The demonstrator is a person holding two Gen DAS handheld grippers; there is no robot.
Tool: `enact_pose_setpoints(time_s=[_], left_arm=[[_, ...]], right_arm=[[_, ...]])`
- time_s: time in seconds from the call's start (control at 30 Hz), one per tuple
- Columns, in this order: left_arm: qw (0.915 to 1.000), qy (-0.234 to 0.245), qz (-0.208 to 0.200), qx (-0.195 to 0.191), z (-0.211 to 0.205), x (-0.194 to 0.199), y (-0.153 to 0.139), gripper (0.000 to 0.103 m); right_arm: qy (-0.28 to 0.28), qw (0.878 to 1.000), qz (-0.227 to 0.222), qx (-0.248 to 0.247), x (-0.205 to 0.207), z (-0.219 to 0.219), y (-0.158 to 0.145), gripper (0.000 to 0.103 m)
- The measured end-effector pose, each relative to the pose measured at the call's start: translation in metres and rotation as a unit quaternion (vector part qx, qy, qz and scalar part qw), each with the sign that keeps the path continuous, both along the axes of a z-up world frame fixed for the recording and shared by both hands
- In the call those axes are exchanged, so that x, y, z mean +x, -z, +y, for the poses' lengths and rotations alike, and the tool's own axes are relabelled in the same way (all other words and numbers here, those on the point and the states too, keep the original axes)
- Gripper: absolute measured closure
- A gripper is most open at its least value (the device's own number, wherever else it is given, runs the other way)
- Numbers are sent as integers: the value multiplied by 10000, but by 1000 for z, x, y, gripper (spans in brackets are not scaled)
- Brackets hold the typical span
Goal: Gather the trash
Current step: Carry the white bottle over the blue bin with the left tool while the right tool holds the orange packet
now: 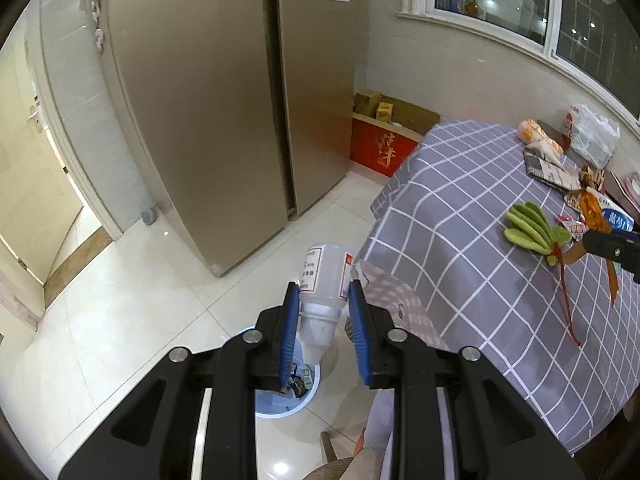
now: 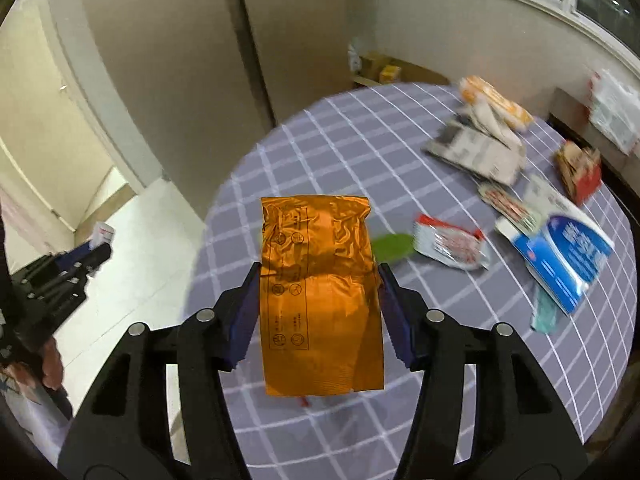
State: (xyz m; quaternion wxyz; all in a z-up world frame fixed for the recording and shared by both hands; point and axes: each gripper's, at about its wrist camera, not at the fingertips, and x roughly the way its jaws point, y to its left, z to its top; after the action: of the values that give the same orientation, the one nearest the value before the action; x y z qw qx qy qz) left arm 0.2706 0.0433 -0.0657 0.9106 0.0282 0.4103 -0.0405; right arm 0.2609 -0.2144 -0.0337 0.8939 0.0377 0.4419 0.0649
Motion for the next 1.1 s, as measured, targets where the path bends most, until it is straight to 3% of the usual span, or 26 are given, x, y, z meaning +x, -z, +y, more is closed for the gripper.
enact_pose_setpoints(time_s=[0.5,0.67,0.83,1.1], left_arm=[[9975,-710,22,31,55,-15,-1,78],[9968,-803,48,-11,64,-15,2,78],[9973,-733,13,-77,61,-12,1,78],[9981,-581,-171,-102,54,-14,-14,78]], right_arm=[[-1103,9937,98,186,26,105,4,48],[-889,9956,106,286,31,94,0,48],[-538,9979,-117,333,26,61,-22,48],[-443,9979,-456,130,24,44,-55,48]])
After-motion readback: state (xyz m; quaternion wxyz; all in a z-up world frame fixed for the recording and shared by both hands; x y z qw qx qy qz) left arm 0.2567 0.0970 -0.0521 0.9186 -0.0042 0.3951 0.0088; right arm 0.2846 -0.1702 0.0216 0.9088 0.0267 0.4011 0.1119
